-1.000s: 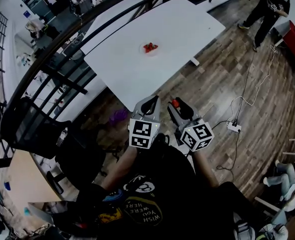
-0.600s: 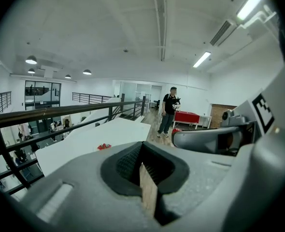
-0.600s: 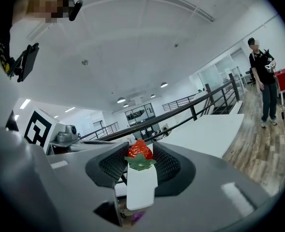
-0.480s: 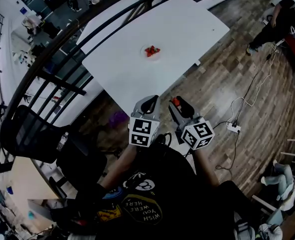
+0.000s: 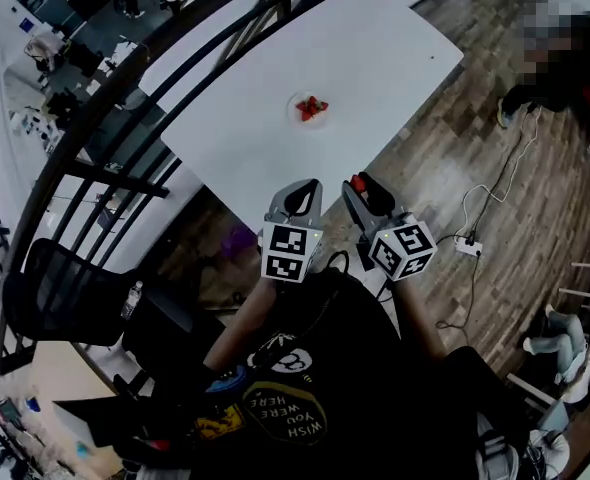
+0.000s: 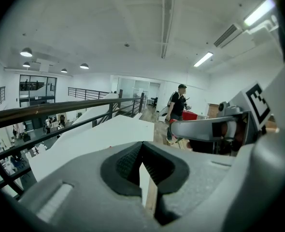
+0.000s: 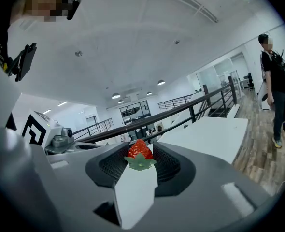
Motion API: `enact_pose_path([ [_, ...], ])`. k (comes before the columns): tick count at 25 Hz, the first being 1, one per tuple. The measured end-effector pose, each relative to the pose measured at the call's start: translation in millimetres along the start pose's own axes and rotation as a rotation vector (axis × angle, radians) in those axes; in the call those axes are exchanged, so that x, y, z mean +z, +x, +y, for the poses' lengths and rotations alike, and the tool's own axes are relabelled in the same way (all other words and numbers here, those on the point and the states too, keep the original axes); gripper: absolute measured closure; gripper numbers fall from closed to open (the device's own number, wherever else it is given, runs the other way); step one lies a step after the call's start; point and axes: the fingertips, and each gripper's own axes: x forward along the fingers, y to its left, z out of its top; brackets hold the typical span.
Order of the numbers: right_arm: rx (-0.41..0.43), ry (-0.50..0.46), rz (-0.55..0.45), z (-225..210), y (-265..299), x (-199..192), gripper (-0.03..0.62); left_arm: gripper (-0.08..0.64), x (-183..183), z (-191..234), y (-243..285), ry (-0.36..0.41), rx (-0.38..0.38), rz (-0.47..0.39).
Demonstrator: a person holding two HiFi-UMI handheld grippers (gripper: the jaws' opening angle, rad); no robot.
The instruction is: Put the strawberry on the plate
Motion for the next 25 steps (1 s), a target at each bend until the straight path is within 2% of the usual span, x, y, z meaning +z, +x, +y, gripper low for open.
enact_pose_path([
  [6, -0.012, 0.003, 0.032, 5.9, 29.8, -4.9, 0.434, 0.555, -1.6, 26.5, 12.5, -0.026, -0.034, 0.004],
  [12, 0.016, 0.002, 0.071, 7.4, 57.0, -8.4, 0.434, 0.555, -9.5, 44.2, 29.0, -0.078, -0.036, 0.04],
  [25, 0.082, -0.001, 0.123, -53.7, 111.4, -2.6, 0.434, 0.555, 8.8, 75.0, 101.5, -0.074, 0.026, 0.048],
])
